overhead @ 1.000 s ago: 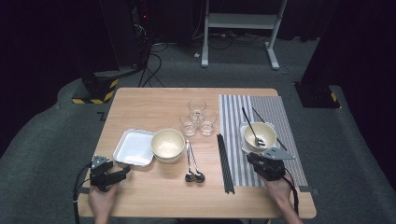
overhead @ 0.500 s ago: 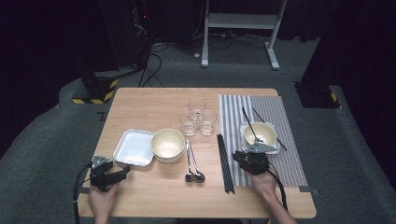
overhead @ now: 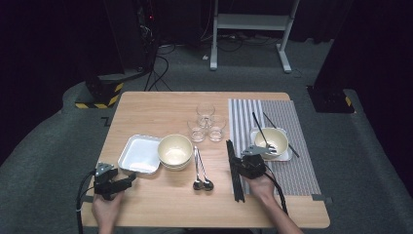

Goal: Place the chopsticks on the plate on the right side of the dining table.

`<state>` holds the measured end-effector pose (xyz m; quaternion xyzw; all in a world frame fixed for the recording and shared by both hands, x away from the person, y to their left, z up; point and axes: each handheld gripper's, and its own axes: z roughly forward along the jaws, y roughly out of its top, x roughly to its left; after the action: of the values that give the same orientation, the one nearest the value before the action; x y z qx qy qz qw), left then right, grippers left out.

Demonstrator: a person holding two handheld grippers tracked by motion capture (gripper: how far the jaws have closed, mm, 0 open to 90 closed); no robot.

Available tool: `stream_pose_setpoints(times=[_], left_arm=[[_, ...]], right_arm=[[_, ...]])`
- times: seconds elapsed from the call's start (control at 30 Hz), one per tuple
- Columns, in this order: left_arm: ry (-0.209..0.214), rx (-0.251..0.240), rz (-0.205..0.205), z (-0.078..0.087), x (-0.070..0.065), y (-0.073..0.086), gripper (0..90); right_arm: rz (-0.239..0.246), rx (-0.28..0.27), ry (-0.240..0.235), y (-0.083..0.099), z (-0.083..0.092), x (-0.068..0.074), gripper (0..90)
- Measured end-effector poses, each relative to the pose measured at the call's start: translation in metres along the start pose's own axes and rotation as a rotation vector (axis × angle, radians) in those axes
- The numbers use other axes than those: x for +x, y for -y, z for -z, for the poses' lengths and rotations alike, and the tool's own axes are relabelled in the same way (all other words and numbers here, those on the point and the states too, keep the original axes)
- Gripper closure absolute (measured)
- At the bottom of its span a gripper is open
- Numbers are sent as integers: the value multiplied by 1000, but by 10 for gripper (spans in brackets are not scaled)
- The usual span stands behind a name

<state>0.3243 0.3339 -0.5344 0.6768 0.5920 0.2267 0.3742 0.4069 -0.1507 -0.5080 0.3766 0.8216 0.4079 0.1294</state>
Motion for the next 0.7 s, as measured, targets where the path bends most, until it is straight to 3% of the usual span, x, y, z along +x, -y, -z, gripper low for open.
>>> stream_pose_setpoints(times=[0.27, 0.7], left_arm=[[7, 1, 4, 0, 1, 0, 192], [13, -2, 9, 1, 2, 0, 192]], right_arm=[[6, 51, 6, 1, -12, 5, 759], [17, 72, 53, -1, -18, 9, 757]])
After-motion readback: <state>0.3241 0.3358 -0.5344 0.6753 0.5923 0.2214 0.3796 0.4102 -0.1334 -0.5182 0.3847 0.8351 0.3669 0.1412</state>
